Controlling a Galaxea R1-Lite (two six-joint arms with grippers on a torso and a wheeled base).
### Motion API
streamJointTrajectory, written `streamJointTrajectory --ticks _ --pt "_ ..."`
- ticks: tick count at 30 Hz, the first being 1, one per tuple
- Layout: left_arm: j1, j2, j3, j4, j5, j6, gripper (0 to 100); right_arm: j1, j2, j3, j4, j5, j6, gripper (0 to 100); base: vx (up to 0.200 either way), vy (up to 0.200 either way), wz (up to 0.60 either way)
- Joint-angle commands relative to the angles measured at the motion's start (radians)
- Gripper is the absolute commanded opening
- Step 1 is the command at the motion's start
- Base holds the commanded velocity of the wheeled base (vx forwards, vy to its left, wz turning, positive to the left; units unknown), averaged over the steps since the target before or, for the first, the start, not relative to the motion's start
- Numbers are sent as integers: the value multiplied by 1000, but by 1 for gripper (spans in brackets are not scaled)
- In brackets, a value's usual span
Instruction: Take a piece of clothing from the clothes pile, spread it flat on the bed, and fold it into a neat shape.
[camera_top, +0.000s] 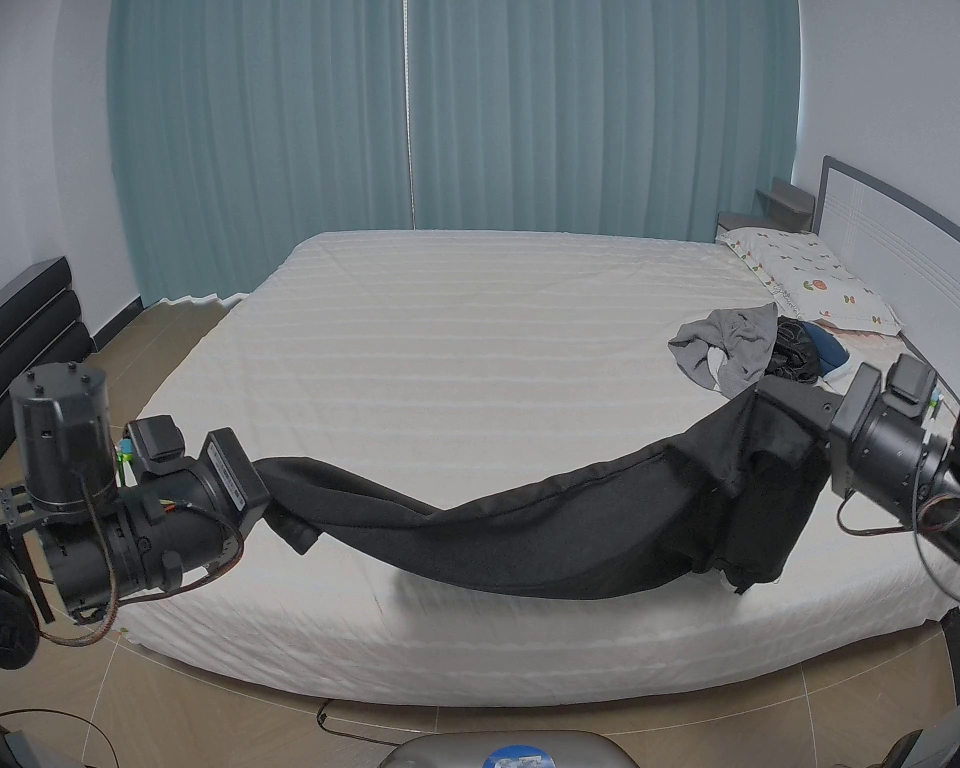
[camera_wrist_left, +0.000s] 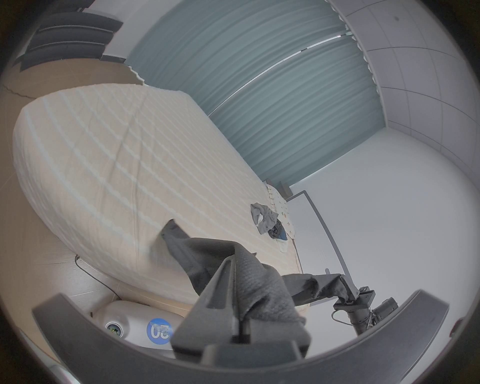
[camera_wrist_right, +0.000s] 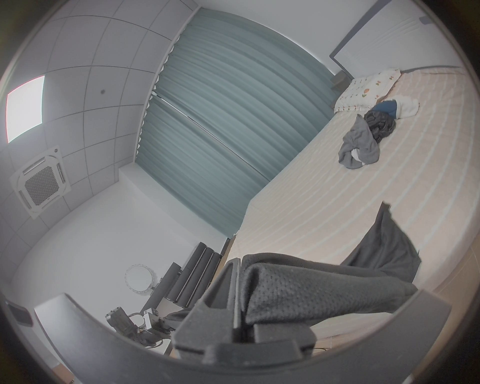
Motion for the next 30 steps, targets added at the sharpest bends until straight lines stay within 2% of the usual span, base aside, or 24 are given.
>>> streamJointTrajectory --ticks 1,3,4,7,9,16,22,30 --pt "10 -122 -154 141 -1 49 0 -9 -158 -223 166 -2 -39 0 0 0 0" --pt "10 -122 -154 141 -1 49 0 -9 -158 -223 166 -2 -39 0 0 0 0" --pt "39 -107 -250 187 -3 61 0 -10 -147 -350 219 -1 -76 0 0 0 0" --pt "62 -73 -314 199 -6 61 0 -18 -119 -443 261 2 -92 0 0 0 0" --pt "93 13 -417 212 -1 58 0 -44 -18 -590 316 2 -91 0 0 0 0" --pt "128 192 -535 244 -8 51 0 -104 237 -757 314 -2 -89 0 0 0 0" --pt "154 338 -610 241 -1 32 0 -109 398 -864 299 -10 -86 0 200 0 0" --pt "159 479 -679 235 -8 32 0 -144 548 -904 222 1 -94 0 200 0 0"
